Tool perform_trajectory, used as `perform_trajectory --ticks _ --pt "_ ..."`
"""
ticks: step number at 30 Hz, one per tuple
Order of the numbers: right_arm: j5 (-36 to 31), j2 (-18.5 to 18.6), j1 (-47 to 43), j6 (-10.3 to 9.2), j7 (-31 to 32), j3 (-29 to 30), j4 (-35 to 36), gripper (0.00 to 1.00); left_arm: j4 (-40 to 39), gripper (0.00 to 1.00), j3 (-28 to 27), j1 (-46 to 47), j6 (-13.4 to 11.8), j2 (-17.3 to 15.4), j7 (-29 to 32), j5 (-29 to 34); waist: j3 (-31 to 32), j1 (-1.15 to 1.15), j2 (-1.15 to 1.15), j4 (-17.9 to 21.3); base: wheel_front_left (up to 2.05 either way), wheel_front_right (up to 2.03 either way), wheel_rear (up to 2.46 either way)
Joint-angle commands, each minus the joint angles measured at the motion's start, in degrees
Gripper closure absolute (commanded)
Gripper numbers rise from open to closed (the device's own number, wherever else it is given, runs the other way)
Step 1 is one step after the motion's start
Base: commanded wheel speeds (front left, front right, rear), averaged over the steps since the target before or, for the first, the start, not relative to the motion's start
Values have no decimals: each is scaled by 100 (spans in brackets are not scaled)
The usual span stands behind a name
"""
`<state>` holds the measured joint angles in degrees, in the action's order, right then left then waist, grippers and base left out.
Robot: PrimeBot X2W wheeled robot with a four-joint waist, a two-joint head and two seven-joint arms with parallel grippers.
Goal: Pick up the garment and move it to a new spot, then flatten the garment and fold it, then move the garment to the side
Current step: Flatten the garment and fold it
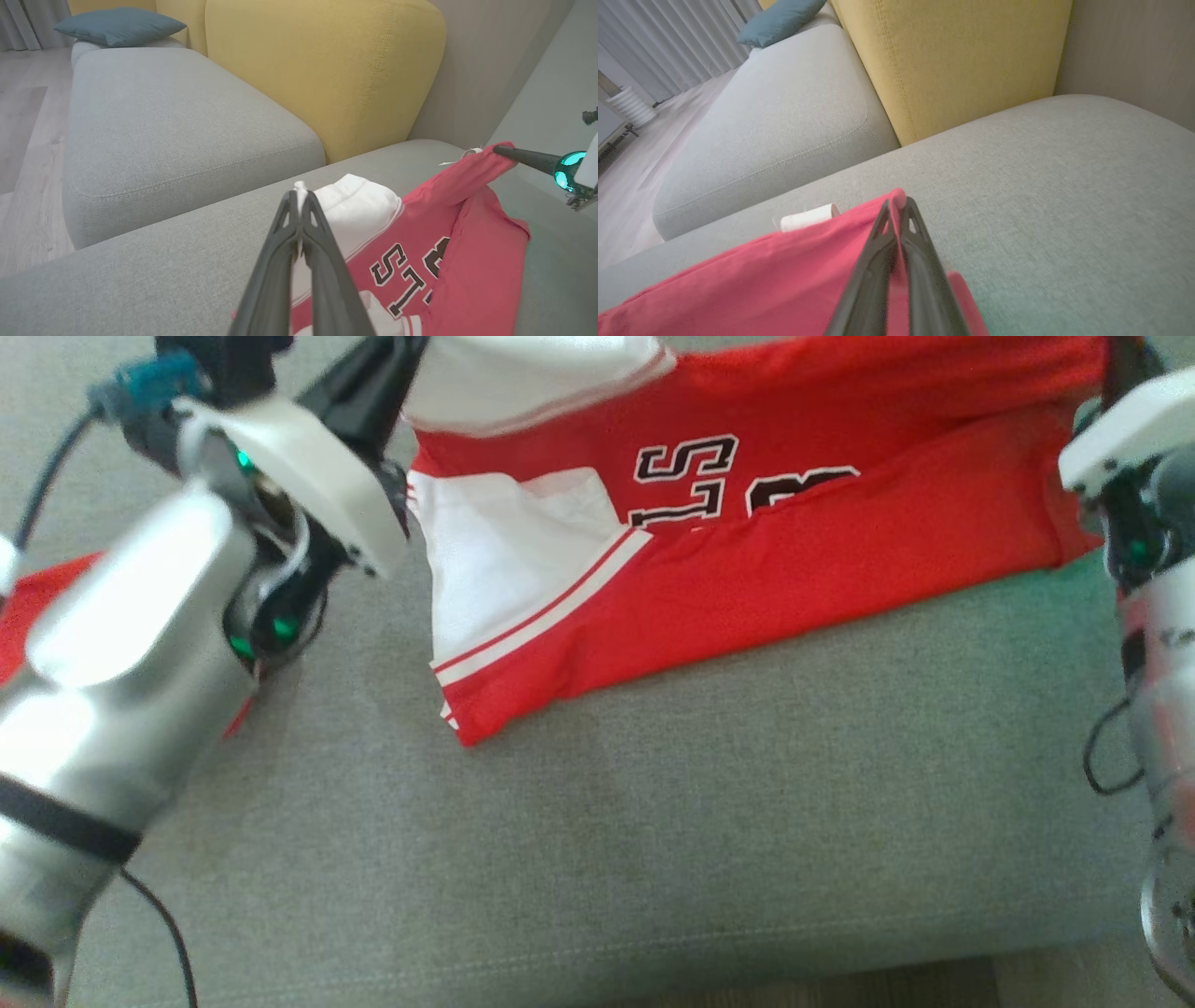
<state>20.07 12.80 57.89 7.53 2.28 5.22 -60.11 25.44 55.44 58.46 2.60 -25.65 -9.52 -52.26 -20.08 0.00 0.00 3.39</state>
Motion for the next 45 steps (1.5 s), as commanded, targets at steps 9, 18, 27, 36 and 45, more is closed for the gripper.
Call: perform_trajectory --ticks 9,18,27,36,45 --pt "414 435 -824 -4 848 -494 472 100 -1795 100 142 -862 -589 -734 486 -164 543 0 0 -120 0 0 0" --pt "443 787 -1382 -4 1614 -651 688 100 -2583 100 425 -1545 -947 -867 792 -361 699 0 0 -104 0 0 0" --pt "367 897 -1676 -4 2113 -664 1053 100 -2668 100 606 -1741 -990 -853 940 -419 645 0 0 -39 0 0 0" --pt "387 748 -1846 -4 2253 -721 1442 81 -2354 100 760 -1728 -982 -874 988 -255 605 0 0 -16 0 0 0" --pt "-61 823 -1879 -4 2059 -329 1706 0 -1803 0 706 -1791 -1241 -783 665 -82 803 0 0 -25 0 0 0"
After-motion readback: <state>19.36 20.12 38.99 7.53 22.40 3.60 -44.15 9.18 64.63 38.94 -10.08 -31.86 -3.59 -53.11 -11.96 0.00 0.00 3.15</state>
